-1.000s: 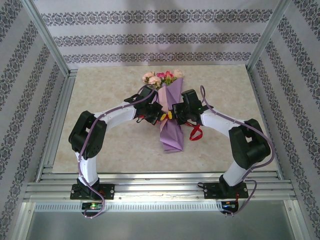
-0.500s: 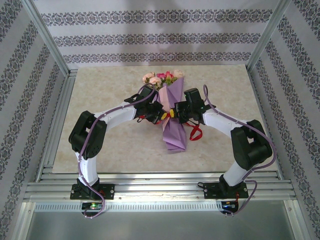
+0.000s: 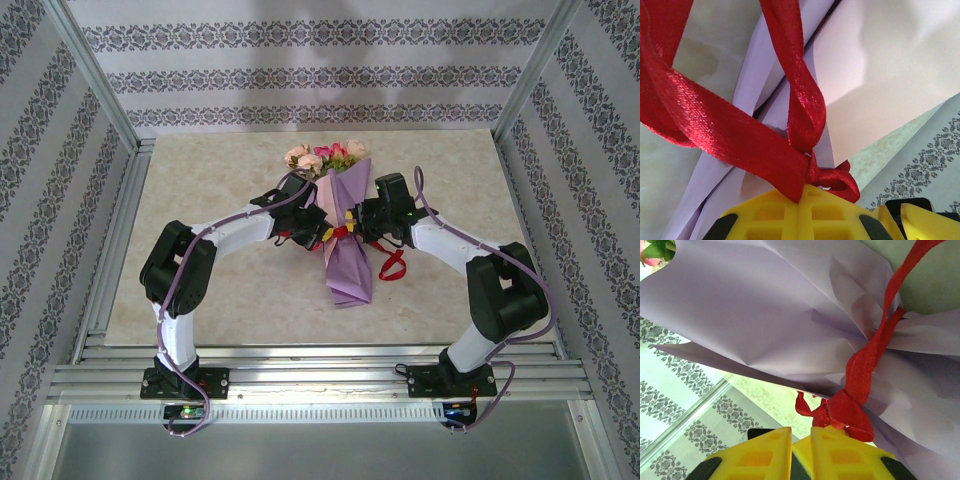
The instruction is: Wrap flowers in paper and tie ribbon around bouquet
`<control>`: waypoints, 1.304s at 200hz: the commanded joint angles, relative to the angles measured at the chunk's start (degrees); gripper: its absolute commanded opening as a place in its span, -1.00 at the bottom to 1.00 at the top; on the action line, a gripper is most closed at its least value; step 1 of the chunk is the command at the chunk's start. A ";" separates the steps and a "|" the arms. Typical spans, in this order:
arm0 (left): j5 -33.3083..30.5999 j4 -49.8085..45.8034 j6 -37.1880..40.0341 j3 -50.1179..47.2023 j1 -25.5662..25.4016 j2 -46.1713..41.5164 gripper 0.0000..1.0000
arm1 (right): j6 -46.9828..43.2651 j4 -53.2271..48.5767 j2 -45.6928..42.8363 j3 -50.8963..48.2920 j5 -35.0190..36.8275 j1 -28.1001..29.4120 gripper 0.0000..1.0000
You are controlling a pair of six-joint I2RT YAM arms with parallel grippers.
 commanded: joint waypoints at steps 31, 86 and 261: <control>-0.36 -0.70 -0.20 -0.56 -0.80 0.11 -0.97 | -1.13 -2.15 0.44 0.02 1.26 3.29 -0.55; -0.37 -0.74 -0.08 -0.56 -0.88 0.02 -0.98 | -2.39 -2.54 3.10 0.31 1.44 3.30 -0.53; -0.83 -1.20 0.38 -1.10 -1.76 -0.31 -1.00 | -0.57 -5.09 -2.56 0.81 3.66 2.94 -0.46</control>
